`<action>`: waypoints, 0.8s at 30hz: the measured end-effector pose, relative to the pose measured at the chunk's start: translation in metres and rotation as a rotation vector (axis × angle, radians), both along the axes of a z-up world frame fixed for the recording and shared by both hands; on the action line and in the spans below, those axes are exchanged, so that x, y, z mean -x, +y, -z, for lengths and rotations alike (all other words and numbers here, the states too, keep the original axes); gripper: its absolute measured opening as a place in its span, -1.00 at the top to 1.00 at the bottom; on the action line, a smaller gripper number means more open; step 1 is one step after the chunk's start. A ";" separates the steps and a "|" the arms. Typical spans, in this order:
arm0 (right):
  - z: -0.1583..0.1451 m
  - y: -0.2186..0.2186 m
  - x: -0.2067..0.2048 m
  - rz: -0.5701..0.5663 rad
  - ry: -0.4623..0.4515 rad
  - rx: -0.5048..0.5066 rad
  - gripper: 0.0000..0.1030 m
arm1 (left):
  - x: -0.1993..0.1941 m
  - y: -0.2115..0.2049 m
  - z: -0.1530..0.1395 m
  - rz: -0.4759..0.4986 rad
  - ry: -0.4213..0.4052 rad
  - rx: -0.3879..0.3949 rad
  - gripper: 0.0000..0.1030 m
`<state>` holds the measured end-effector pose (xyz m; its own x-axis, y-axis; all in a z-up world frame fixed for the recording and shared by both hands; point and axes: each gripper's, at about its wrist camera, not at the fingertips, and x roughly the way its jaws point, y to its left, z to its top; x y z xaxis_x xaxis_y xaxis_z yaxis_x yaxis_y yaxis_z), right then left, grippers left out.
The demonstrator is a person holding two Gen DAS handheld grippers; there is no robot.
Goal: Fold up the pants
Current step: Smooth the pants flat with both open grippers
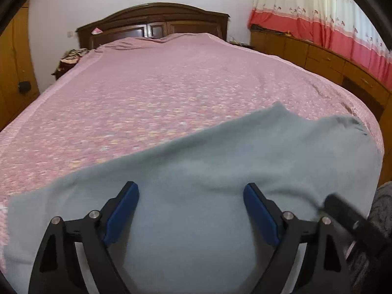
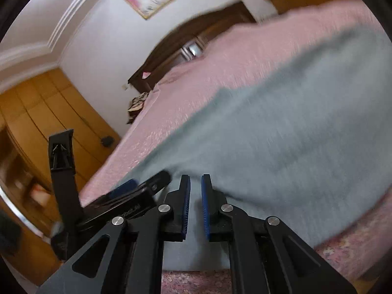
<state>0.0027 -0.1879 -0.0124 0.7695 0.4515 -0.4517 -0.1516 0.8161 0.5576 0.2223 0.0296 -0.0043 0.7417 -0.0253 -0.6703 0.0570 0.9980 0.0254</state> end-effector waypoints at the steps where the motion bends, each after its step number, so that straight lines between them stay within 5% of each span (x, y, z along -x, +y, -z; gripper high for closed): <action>1: -0.003 0.011 0.000 -0.010 -0.018 0.052 0.78 | -0.001 0.009 0.001 -0.037 0.003 -0.032 -0.78; 5: 0.027 0.034 -0.015 -0.090 0.103 0.022 0.78 | -0.009 0.053 0.010 -0.144 0.048 -0.108 -0.81; 10: 0.022 0.045 -0.004 -0.174 0.052 0.026 0.78 | 0.002 0.077 0.008 -0.234 0.034 -0.114 -0.85; 15: -0.001 0.043 0.010 -0.084 -0.086 0.104 0.77 | 0.034 0.075 0.004 -0.279 -0.001 -0.158 -0.86; 19: 0.028 0.054 -0.006 -0.158 0.061 0.074 0.77 | 0.044 0.099 0.014 -0.343 0.014 -0.063 -0.96; 24: 0.021 0.079 -0.004 -0.173 -0.035 0.281 0.74 | 0.048 0.093 0.019 -0.370 -0.005 -0.094 -0.99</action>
